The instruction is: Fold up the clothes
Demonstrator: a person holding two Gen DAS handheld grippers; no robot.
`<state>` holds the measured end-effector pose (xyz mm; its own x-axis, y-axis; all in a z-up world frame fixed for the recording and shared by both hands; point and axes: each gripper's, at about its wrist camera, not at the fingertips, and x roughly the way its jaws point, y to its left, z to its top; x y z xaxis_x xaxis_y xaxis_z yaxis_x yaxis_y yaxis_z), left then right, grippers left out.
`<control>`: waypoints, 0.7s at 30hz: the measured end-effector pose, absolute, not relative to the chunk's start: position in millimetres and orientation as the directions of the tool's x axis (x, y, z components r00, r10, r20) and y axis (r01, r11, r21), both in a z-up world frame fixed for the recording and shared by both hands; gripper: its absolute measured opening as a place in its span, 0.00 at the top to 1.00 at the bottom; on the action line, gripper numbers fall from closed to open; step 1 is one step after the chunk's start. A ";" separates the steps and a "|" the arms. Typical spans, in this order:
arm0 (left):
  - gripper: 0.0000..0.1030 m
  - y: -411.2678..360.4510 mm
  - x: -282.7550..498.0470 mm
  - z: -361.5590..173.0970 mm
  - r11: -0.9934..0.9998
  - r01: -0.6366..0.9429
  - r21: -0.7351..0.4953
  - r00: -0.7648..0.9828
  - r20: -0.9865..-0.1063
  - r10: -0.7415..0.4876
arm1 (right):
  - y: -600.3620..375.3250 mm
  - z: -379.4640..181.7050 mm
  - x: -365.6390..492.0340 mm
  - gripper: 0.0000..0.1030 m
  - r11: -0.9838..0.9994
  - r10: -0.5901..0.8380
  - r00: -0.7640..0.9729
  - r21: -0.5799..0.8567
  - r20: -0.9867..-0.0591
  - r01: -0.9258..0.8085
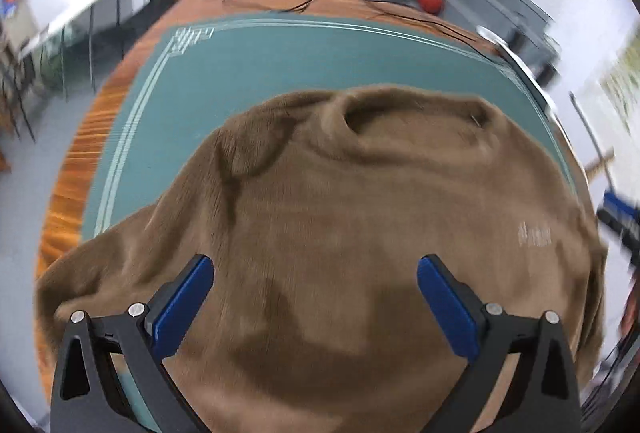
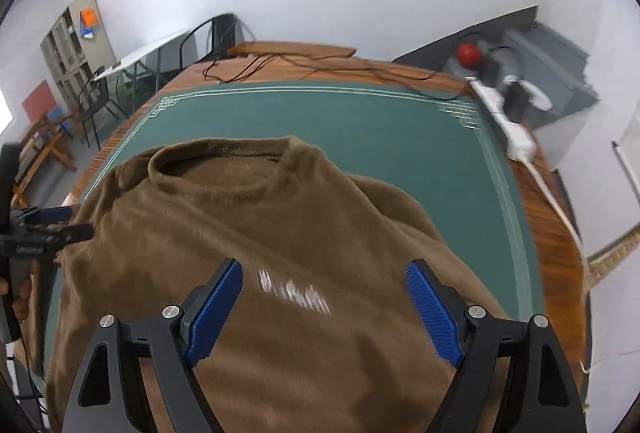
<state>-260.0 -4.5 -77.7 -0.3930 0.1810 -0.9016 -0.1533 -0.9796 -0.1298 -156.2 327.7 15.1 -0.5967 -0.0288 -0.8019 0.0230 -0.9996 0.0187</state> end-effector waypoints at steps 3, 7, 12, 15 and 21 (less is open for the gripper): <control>0.01 7.3 -299.5 -94.6 -0.986 -0.121 -0.118 -0.360 -0.920 0.155 | 312.3 0.0 -205.4 0.17 -0.999 -0.035 -0.569 0.012 -0.821 0.044; 0.01 22.5 -333.0 -123.2 -0.992 -0.089 -0.091 -0.322 -0.940 0.115 | 305.5 -34.9 -265.2 0.17 -0.995 -0.084 -0.526 0.099 -0.847 -0.002; 0.04 23.7 -355.8 -137.0 -0.995 -0.017 -0.093 -0.338 -0.936 0.094 | 303.9 -72.5 -303.7 0.18 -0.998 0.000 -0.515 0.032 -0.857 -0.054; 0.44 29.0 -361.4 -131.4 -0.998 -0.017 -0.062 -0.366 -0.928 0.064 | 298.0 -83.6 -306.7 0.38 -0.998 0.062 -0.535 -0.054 -0.843 -0.030; 0.86 55.8 -375.5 -106.1 -0.991 -0.099 -0.094 -0.430 -0.894 0.127 | 306.6 -52.2 -289.8 0.78 -0.987 0.155 -0.657 -0.140 -0.737 -0.076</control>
<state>-375.5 55.8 -106.1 -0.4297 0.1273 -0.8940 -0.0987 -0.9907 -0.0937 -289.8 306.6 -52.2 -0.6575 0.1549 -0.7374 -0.0761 -0.9873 -0.1396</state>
